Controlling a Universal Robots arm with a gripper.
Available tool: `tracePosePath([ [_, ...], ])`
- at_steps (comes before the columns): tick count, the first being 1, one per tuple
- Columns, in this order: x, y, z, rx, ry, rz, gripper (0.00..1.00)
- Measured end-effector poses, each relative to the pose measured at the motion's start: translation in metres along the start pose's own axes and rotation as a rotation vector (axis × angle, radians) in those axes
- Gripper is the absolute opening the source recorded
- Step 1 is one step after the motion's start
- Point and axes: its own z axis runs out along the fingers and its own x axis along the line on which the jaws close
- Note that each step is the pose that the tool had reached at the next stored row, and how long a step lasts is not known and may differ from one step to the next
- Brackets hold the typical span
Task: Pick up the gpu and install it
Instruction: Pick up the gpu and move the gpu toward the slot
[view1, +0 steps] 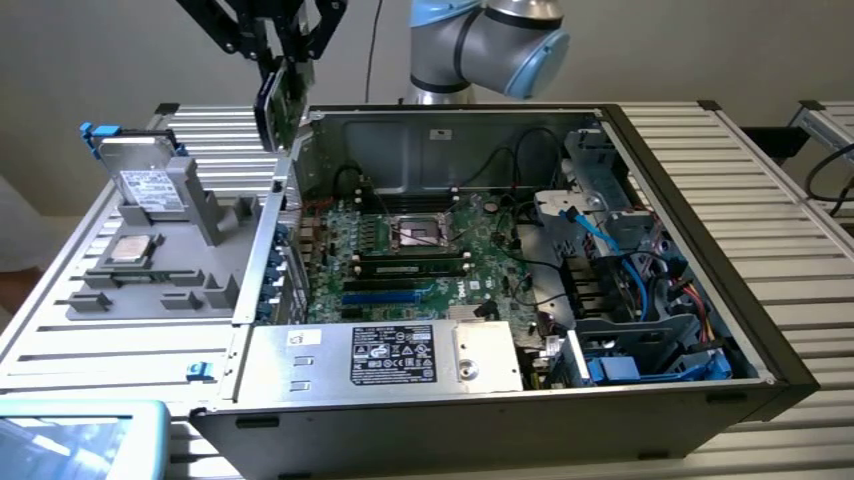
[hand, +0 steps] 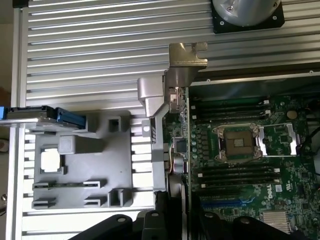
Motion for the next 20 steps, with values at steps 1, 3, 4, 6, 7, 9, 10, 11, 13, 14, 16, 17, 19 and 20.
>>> tracePosePath([
  [1,-0.005,0.0000,-0.0001,-0.0001,0.0000,0.000,0.29],
  [3,-0.014,0.0001,-0.0001,-0.0001,-0.0001,0.000,0.29],
  [4,-0.018,0.0002,0.0000,-0.0001,-0.0002,0.000,0.29],
  [6,-0.027,0.0006,0.0004,-0.0001,-0.0001,0.000,0.29],
  [7,-0.032,0.0009,0.0008,-0.0001,-0.0001,0.000,0.29],
  [9,-0.041,0.0013,0.0014,0.0001,-0.0001,0.000,0.29],
  [10,-0.045,0.0015,0.0018,0.0001,-0.0001,0.000,0.29],
  [11,-0.050,0.0016,0.0023,0.0001,-0.0001,0.000,0.29],
  [13,-0.059,0.0018,0.0041,0.0012,-0.0002,0.000,0.29],
  [14,-0.064,0.0019,0.0055,0.0019,-0.0003,0.000,0.29],
  [16,-0.073,0.0020,0.0084,0.0026,-0.0003,0.000,0.29],
  [17,-0.078,0.0020,0.0101,0.0027,-0.0004,0.000,0.29],
  [19,-0.086,0.0014,0.0133,0.0026,-0.0004,0.000,0.29],
  [20,-0.088,0.0009,0.0147,0.0025,-0.0005,0.000,0.29],
])
